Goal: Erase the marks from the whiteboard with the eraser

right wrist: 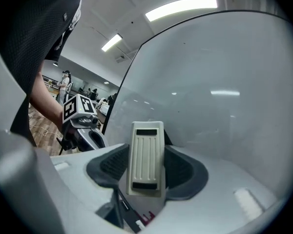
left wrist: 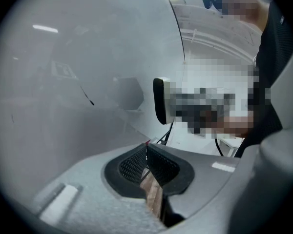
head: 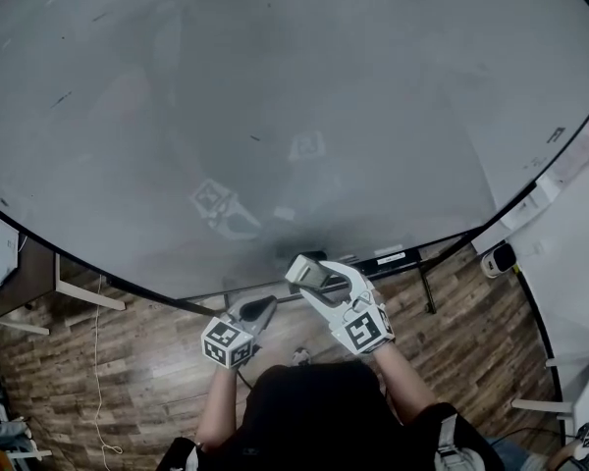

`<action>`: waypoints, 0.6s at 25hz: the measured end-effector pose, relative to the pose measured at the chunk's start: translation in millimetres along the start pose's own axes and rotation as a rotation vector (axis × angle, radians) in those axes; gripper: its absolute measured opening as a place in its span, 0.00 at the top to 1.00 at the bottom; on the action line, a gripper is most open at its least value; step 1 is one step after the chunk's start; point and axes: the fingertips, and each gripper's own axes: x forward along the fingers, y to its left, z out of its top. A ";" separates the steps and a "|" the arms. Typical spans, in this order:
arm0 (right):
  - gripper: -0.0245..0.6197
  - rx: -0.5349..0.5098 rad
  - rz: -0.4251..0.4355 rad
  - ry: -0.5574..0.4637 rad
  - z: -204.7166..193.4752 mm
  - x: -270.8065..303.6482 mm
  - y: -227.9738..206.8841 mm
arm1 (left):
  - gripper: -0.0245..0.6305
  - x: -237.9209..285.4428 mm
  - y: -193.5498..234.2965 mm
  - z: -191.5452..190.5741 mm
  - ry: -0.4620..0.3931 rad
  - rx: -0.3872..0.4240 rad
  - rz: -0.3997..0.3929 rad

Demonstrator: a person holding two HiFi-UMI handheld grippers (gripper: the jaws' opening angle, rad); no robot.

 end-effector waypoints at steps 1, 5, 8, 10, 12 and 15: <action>0.60 0.013 0.003 -0.002 -5.4 -7.1 -1.1 | 0.94 4.3 -4.5 1.6 -0.005 -0.001 -0.001; 0.60 0.062 0.005 0.006 -26.2 -41.6 -12.2 | 0.94 24.8 -29.4 9.7 -0.017 0.004 -0.005; 0.60 0.085 -0.010 0.019 -39.4 -61.4 -21.4 | 0.94 34.6 -50.5 19.6 -0.015 0.022 -0.018; 0.60 0.093 -0.016 0.022 -42.7 -69.0 -24.5 | 0.94 36.3 -58.6 22.9 -0.012 0.035 -0.017; 0.60 0.099 -0.016 0.016 -45.1 -78.4 -29.4 | 0.94 42.5 -65.9 24.2 -0.008 0.036 -0.009; 0.60 0.111 0.000 0.011 -52.2 -97.0 -34.8 | 0.94 55.2 -84.0 30.7 -0.012 0.043 0.000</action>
